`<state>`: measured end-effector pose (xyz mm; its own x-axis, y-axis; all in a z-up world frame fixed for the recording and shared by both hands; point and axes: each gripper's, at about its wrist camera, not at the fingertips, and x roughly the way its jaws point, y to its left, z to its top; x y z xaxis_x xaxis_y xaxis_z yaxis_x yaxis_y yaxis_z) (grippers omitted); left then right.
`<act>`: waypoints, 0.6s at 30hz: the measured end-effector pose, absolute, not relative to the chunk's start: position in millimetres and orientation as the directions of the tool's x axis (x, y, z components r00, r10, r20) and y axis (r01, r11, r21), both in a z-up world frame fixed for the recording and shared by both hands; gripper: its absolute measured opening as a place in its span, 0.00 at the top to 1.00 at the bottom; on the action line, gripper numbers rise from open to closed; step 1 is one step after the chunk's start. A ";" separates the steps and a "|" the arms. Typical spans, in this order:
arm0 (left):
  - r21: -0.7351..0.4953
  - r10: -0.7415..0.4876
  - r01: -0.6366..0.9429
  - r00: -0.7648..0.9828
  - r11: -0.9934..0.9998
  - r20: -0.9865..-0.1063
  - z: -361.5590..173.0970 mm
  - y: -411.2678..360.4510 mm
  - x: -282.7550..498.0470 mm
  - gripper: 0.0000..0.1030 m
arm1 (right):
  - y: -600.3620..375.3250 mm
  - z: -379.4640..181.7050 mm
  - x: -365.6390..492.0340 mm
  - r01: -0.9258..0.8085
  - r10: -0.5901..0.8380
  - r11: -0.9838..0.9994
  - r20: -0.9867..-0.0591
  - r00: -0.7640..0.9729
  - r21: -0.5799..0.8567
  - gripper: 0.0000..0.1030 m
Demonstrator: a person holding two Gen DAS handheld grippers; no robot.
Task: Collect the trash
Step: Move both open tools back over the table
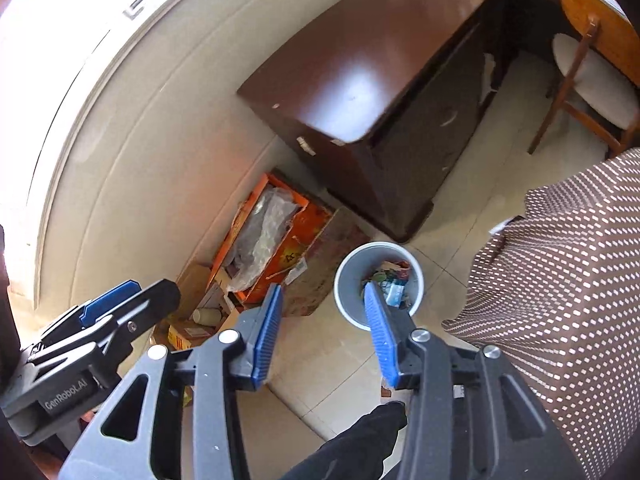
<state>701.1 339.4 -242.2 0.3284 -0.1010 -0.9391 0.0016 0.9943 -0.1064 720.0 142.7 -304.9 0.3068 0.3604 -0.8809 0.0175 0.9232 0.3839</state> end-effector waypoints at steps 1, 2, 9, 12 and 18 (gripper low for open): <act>-0.106 -0.105 0.015 0.327 0.994 -0.939 -241.9 331.5 702.1 0.33 | 131.5 -303.3 716.5 0.034 0.354 0.923 -0.880 0.317 0.383 0.58; -0.106 -0.111 0.033 0.324 0.994 -0.939 -241.9 321.7 702.4 0.33 | 120.5 -302.1 712.9 0.052 0.347 0.922 -0.880 0.326 0.383 0.58; -0.121 -0.181 0.217 0.278 0.969 -0.944 -243.3 214.1 707.0 0.32 | 17.9 -298.0 676.4 0.235 0.264 0.898 -0.882 0.390 0.373 0.57; -0.126 -0.206 0.312 0.238 0.942 -0.949 -249.7 158.1 700.8 0.32 | -38.6 -300.4 651.5 0.339 0.211 0.867 -0.886 0.412 0.365 0.56; -0.137 -0.241 0.478 0.164 0.868 -0.957 -264.9 57.1 682.9 0.32 | -139.0 -313.4 598.8 0.525 0.107 0.783 -0.904 0.413 0.333 0.56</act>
<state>682.9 57.1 -264.9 0.1642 -0.2409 -0.9566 0.4777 0.8679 -0.1366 598.8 -139.0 -313.4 0.4128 0.1072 -0.9045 0.5253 0.7832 0.3326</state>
